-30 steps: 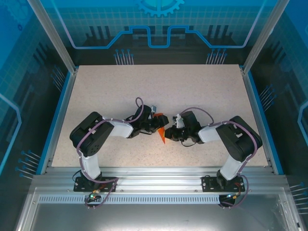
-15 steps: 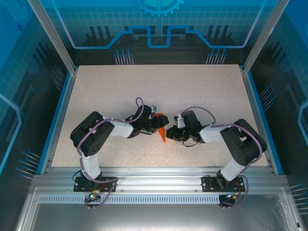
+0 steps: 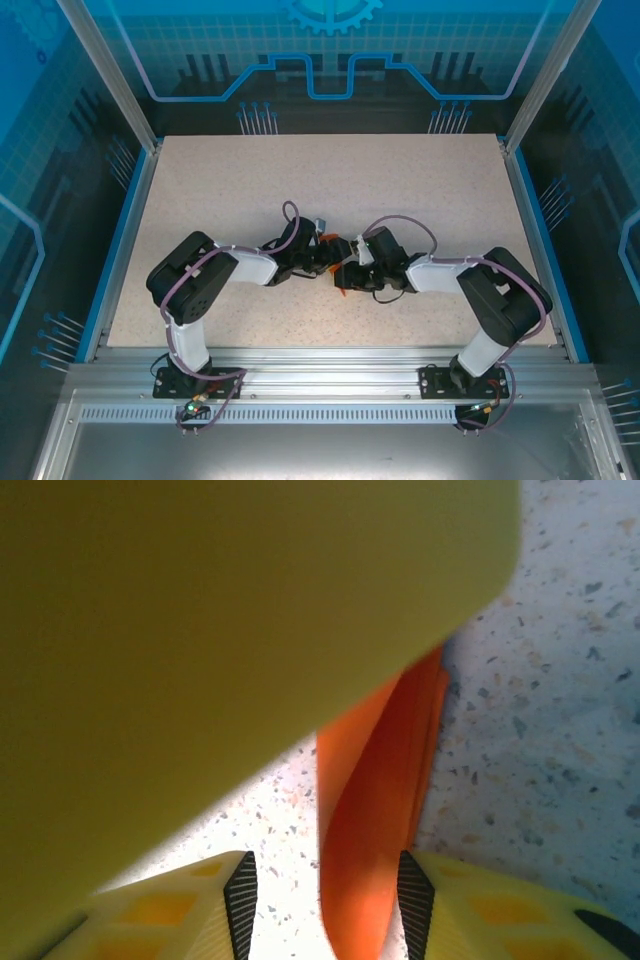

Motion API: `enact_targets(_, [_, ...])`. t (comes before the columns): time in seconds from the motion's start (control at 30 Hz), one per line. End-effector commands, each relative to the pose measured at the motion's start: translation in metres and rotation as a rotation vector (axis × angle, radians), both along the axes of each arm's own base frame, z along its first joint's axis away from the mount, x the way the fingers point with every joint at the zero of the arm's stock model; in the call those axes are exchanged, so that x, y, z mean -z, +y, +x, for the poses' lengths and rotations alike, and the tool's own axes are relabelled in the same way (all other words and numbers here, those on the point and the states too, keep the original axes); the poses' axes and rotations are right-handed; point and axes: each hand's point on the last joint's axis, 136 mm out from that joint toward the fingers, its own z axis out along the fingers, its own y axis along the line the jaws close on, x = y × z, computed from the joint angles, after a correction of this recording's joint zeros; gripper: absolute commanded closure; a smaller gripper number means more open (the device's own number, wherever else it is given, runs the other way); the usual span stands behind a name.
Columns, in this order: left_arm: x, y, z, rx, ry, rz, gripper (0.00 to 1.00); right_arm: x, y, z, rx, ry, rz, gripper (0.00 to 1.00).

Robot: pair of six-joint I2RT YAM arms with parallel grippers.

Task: Fold a paper plane with a square sheet of paper (pick it up from the middle)
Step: Fold the wing for the fifth time at the center of the table.

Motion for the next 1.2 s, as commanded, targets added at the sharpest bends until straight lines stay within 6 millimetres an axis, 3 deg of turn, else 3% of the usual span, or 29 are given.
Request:
enact_targets(0.0, [0.001, -0.002, 0.003, 0.017, -0.004, 0.003, 0.39, 0.008, 0.002, -0.001, -0.026, -0.005, -0.077, 0.56])
enact_targets(0.2, [0.002, -0.002, 0.003, 0.018, -0.002, 0.003, 0.39, 0.022, -0.010, -0.002, -0.008, 0.004, -0.213, 0.60])
enact_targets(0.43, [0.004, -0.002, 0.003, 0.015, 0.001, 0.005, 0.39, 0.036, -0.013, -0.008, -0.001, 0.035, -0.241, 0.74])
enact_targets(0.7, [0.008, 0.000, 0.001, 0.014, 0.013, 0.013, 0.39, 0.045, -0.020, -0.013, 0.016, 0.053, -0.264, 0.83])
enact_targets(1.0, [0.013, 0.003, -0.002, 0.008, 0.027, 0.020, 0.39, 0.057, -0.021, -0.025, 0.001, 0.107, -0.258, 0.85])
enact_targets(1.07, [0.014, 0.003, -0.003, 0.006, 0.032, 0.023, 0.39, 0.052, -0.020, -0.026, 0.000, 0.098, -0.230, 0.84])
enact_targets(1.17, [0.015, 0.004, -0.003, 0.004, 0.037, 0.028, 0.39, 0.028, -0.019, -0.019, 0.043, 0.057, -0.127, 0.83])
